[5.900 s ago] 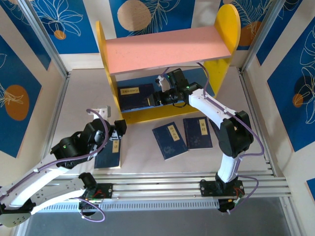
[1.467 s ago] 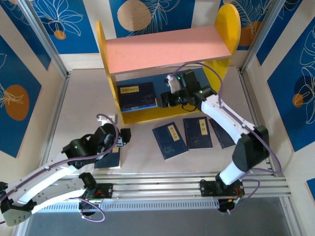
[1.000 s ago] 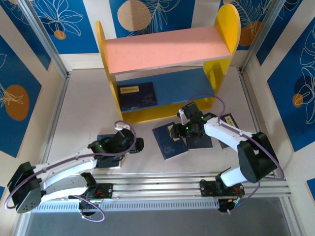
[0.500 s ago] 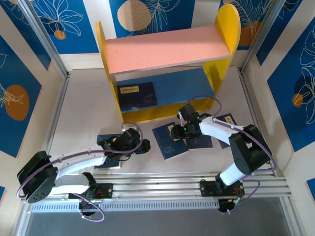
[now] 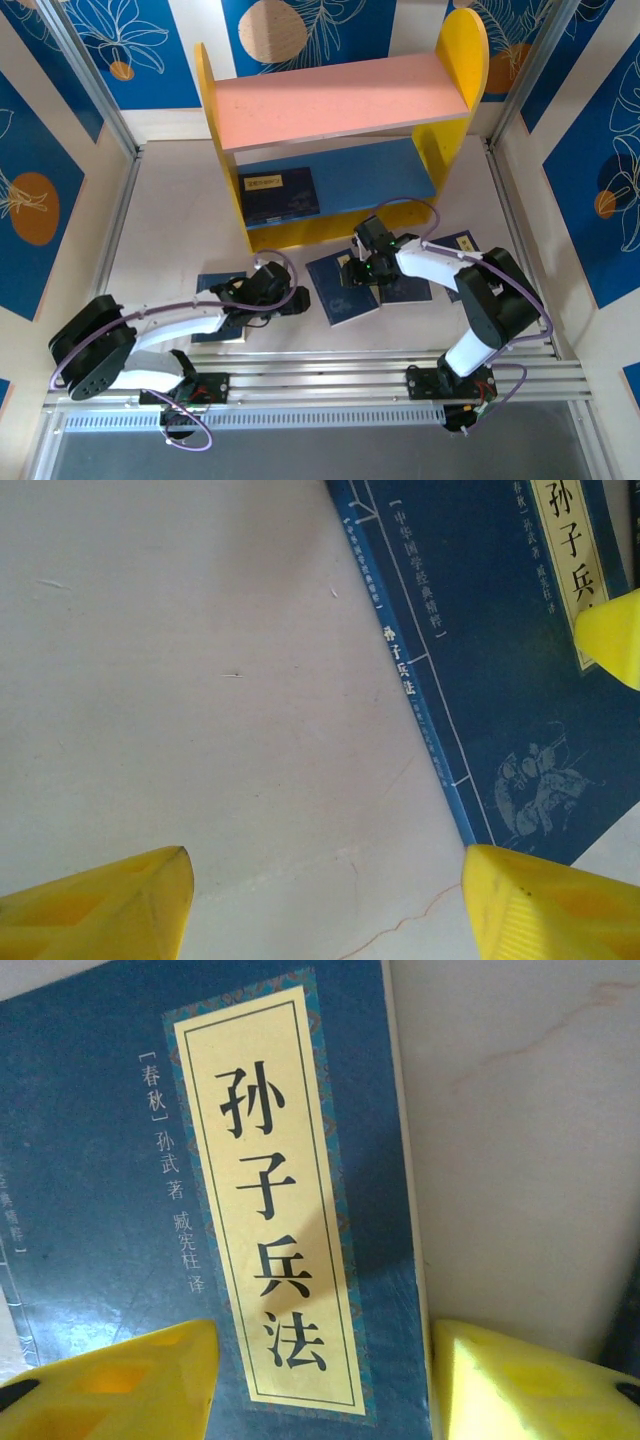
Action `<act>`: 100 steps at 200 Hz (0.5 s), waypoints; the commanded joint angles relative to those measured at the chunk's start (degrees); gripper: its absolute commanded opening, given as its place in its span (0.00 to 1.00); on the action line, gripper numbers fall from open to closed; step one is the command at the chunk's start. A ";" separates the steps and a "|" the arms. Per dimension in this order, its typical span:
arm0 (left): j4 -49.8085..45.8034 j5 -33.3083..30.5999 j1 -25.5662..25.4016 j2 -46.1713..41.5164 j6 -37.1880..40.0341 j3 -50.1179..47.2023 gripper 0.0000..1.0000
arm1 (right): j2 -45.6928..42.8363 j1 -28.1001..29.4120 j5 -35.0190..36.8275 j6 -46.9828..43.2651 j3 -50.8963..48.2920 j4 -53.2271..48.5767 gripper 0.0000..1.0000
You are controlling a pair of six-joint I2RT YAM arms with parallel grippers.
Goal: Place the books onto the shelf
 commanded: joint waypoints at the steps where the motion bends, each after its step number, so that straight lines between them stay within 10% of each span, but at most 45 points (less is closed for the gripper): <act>1: 1.30 0.98 0.50 0.77 -0.75 -0.62 0.71 | 2.85 5.00 -10.67 2.52 1.29 5.86 0.57; 100: 2.34 0.59 0.61 1.67 -1.14 -2.45 0.71 | 6.07 10.23 -9.49 4.89 1.33 6.86 0.55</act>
